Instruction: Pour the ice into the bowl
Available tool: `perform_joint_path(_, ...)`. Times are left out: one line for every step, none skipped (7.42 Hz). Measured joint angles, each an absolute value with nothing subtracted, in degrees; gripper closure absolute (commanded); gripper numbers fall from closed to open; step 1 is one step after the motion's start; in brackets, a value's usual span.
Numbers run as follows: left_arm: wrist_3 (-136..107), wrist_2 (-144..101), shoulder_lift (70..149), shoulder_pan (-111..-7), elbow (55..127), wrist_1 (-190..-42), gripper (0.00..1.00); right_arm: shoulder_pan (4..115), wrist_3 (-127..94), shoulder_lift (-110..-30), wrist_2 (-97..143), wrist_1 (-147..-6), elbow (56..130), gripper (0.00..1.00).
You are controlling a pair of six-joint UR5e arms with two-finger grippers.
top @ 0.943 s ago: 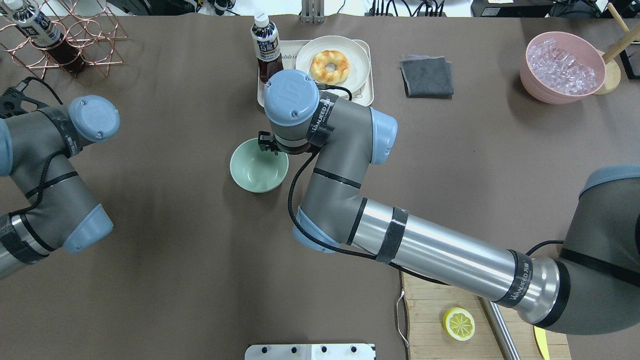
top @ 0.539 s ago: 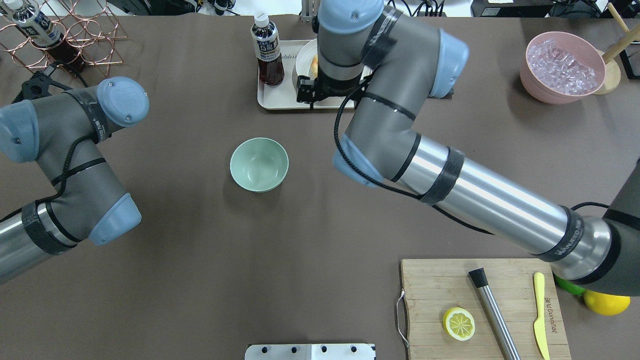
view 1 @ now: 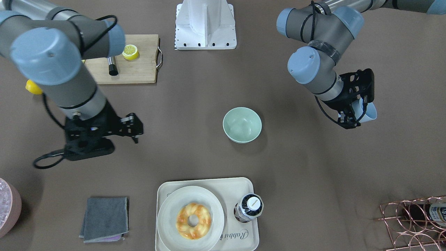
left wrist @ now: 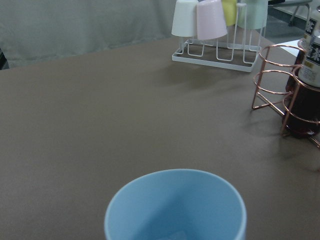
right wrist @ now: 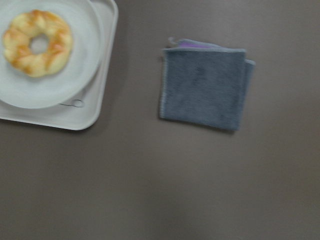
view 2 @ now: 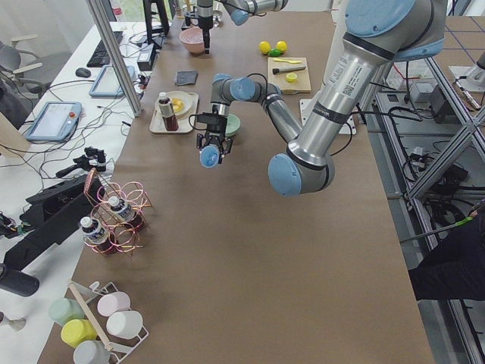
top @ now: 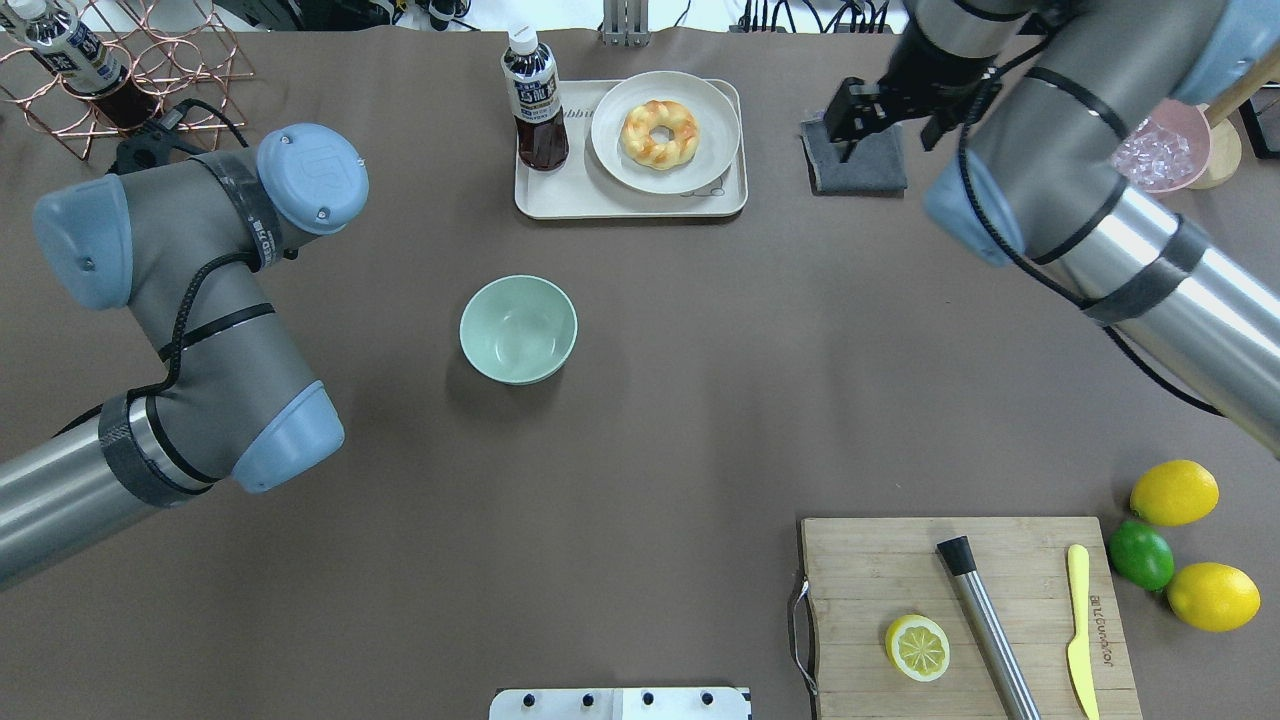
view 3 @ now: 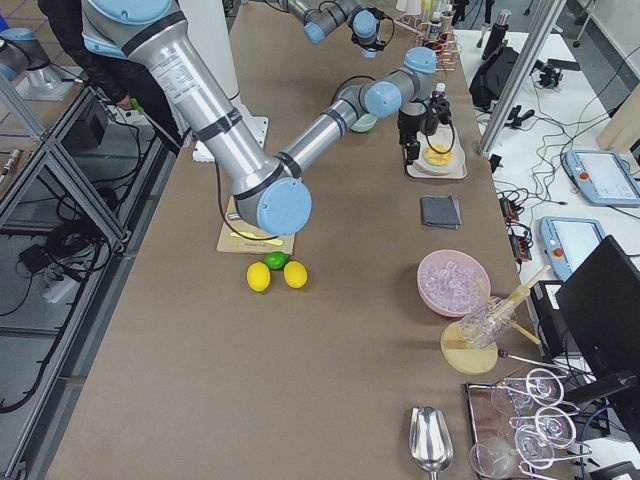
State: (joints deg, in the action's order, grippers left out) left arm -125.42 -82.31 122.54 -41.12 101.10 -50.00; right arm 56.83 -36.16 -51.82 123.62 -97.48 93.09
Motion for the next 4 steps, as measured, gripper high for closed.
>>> perform_joint_path(-125.2, -83.7, 124.3, -40.3, 102.7, -50.0, 0.33, 60.4, -31.6, -57.9, 125.5, -96.8, 95.3, 0.05)
perform_joint_path(-125.1, -84.9, 125.7, -39.2, 104.5, -50.0, 0.33, 63.8, -26.7, -63.4, 127.4, -95.4, 96.6, 0.05)
perform_joint_path(-125.0, -85.9, 126.8, -38.4, 105.4, -50.1, 0.33, 67.5, -22.1, -68.2, 129.9, -94.5, 97.2, 0.05)
perform_joint_path(-125.0, -87.2, 127.6, -38.0, 105.8, -50.8, 0.33, 71.4, -19.0, -72.0, 132.8, -94.1, 97.3, 0.05)
